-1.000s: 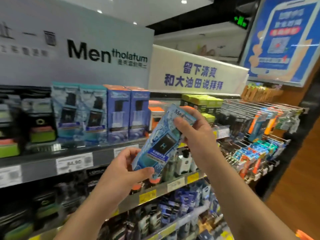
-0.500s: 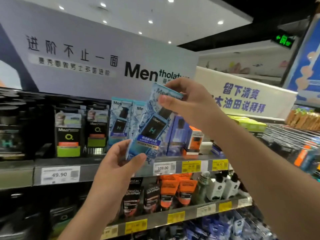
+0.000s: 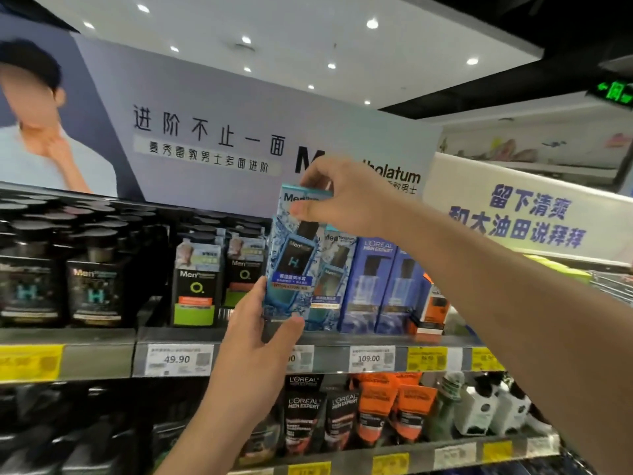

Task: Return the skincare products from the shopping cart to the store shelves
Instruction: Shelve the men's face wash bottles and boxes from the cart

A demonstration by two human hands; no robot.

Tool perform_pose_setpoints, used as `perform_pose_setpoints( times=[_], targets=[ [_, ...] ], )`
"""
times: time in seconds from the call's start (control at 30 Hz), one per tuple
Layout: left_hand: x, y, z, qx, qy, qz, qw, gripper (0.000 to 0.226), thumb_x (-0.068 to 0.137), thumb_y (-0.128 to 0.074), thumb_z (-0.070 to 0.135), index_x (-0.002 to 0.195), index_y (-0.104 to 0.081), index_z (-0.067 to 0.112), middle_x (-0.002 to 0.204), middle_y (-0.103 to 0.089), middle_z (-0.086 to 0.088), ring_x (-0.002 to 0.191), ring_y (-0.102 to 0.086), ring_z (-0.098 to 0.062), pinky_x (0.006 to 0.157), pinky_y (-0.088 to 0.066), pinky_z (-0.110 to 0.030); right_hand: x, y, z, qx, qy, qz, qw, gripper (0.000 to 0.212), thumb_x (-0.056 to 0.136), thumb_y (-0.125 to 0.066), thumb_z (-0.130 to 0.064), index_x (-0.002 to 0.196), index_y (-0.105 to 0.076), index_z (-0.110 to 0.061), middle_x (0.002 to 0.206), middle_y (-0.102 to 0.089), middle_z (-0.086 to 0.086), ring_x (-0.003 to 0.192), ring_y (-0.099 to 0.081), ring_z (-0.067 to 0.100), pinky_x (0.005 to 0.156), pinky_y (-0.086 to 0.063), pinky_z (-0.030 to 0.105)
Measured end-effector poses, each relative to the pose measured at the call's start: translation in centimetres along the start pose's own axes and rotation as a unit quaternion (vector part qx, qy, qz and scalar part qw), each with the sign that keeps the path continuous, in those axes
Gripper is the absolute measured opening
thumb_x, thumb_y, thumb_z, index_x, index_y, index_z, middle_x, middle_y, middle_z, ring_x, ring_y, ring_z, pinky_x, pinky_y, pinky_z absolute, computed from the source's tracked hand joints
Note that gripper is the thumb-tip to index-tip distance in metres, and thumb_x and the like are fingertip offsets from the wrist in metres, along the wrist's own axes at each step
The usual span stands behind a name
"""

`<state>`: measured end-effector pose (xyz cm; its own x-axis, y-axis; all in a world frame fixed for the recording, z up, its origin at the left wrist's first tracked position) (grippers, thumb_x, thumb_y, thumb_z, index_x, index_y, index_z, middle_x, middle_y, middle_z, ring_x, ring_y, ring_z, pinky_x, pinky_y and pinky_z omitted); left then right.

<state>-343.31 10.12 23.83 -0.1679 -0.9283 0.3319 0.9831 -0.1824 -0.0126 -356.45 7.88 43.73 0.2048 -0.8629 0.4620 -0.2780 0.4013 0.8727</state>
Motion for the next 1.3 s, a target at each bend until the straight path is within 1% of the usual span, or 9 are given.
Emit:
perform_pose_setpoints(
  times=[0.13, 0.27, 0.33, 0.47, 0.7, 0.87, 0.97, 1.03, 1.3],
  targets=[
    [0.9, 0.7, -0.1, 0.017, 0.005, 0.025, 1.0, 0.065, 0.098, -0.064, 0.041, 0.151, -0.03, 0.056, 0.122, -0.041, 0.05, 0.125, -0.049, 0.008, 0.107, -0.042, -0.028, 0.9, -1.4, 0.4, -0.07, 0.01, -0.004, 0.997, 0.034, 0.084, -0.068, -0.066, 0.104, -0.06, -0.039, 0.107, -0.058, -0.013, 0.104, -0.052, 0.014, 0.099, -0.046, 0.047],
    [1.3, 1.0, 0.1, 0.022, 0.013, 0.03, 0.999, 0.056, 0.099, -0.063, 0.035, 0.135, -0.03, 0.062, 0.112, -0.041, 0.053, 0.103, -0.043, 0.032, 0.086, -0.035, -0.008, 1.6, -2.9, 1.0, -0.068, 0.006, -0.009, 0.998, 0.035, 0.084, -0.069, -0.066, 0.106, -0.06, -0.039, 0.108, -0.057, -0.012, 0.107, -0.05, 0.016, 0.101, -0.043, 0.047],
    [1.6, 1.0, 0.0, 0.023, 0.021, 0.025, 0.999, 0.061, 0.1, -0.062, 0.033, 0.147, -0.03, 0.056, 0.105, -0.038, 0.055, 0.093, -0.038, 0.04, 0.083, -0.033, -0.006, 1.8, -3.3, 1.3, -0.071, 0.006, -0.012, 0.997, 0.035, 0.084, -0.069, -0.066, 0.106, -0.059, -0.041, 0.108, -0.057, -0.013, 0.109, -0.048, 0.016, 0.101, -0.041, 0.046],
    [2.0, 1.0, 0.1, 0.05, 0.012, 0.018, 0.999, 0.059, 0.101, -0.062, 0.036, 0.148, -0.032, 0.053, 0.107, -0.034, 0.051, 0.099, -0.039, 0.027, 0.098, -0.035, -0.021, 2.2, -4.1, 1.7, -0.089, -0.006, -0.022, 0.996, 0.032, 0.088, -0.068, -0.063, 0.109, -0.058, -0.042, 0.112, -0.054, -0.012, 0.113, -0.04, 0.016, 0.093, -0.028, 0.04],
    [2.7, 0.7, -0.1, 0.065, 0.017, 0.005, 0.998, 0.048, 0.101, -0.06, 0.037, 0.125, -0.028, 0.065, 0.107, -0.037, 0.049, 0.1, -0.043, 0.024, 0.085, -0.039, -0.014, 2.4, -4.9, 3.0, -0.087, -0.028, -0.018, 0.996, 0.04, 0.087, -0.068, -0.065, 0.117, -0.062, -0.04, 0.113, -0.056, -0.012, 0.116, -0.038, 0.016, 0.092, -0.027, 0.04],
    [3.2, 0.6, -0.5, 0.063, 0.02, 0.002, 0.998, 0.067, 0.1, -0.061, 0.043, 0.157, -0.026, 0.048, 0.128, -0.037, 0.04, 0.127, -0.042, 0.007, 0.109, -0.04, -0.03, 2.2, -5.2, 3.8, -0.082, -0.033, -0.025, 0.996, 0.036, 0.087, -0.068, -0.063, 0.115, -0.065, -0.041, 0.111, -0.058, -0.015, 0.118, -0.039, 0.016, 0.094, -0.028, 0.041],
    [3.2, 0.4, -0.8, 0.062, 0.023, -0.003, 0.998, 0.07, 0.099, -0.062, 0.044, 0.158, -0.024, 0.047, 0.135, -0.036, 0.034, 0.13, -0.038, 0.007, 0.114, -0.038, -0.033, 2.1, -4.7, 4.1, -0.031, -0.04, 0.01, 0.999, 0.01, 0.093, -0.067, -0.054, 0.095, -0.065, -0.043, 0.102, -0.062, -0.02, 0.116, -0.047, 0.016, 0.103, -0.037, 0.044],
    [3.2, 0.3, -1.0, 0.062, 0.022, -0.005, 0.998, 0.071, 0.099, -0.063, 0.044, 0.158, -0.024, 0.047, 0.14, -0.036, 0.034, 0.133, -0.036, 0.007, 0.118, -0.037, -0.037, 2.0, -4.4, 4.2, -0.006, -0.044, 0.03, 0.999, 0.012, 0.096, -0.066, -0.047, 0.085, -0.064, -0.045, 0.1, -0.064, -0.019, 0.111, -0.052, 0.015, 0.104, -0.042, 0.049],
    [2.6, 0.6, -0.6, 0.078, -0.007, 0.016, 0.997, 0.067, 0.099, -0.061, 0.043, 0.157, -0.029, 0.044, 0.151, -0.041, 0.027, 0.133, -0.042, 0.005, 0.111, -0.04, -0.031, 0.8, -4.6, 4.2, 0.008, -0.042, 0.084, 0.996, 0.018, 0.102, -0.059, -0.04, 0.085, -0.059, -0.042, 0.088, -0.059, -0.024, 0.091, -0.055, 0.005, 0.099, -0.048, 0.05]
  ],
)
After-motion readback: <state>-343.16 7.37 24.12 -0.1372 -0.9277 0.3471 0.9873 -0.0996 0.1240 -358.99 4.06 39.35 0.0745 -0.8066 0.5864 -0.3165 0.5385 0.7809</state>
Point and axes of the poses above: each hand's wrist, its own x-axis towards the middle knuckle, its own y-axis out of the back of the hand, z = x × y, the point moved 4 cm from there along x, towards the middle knuckle
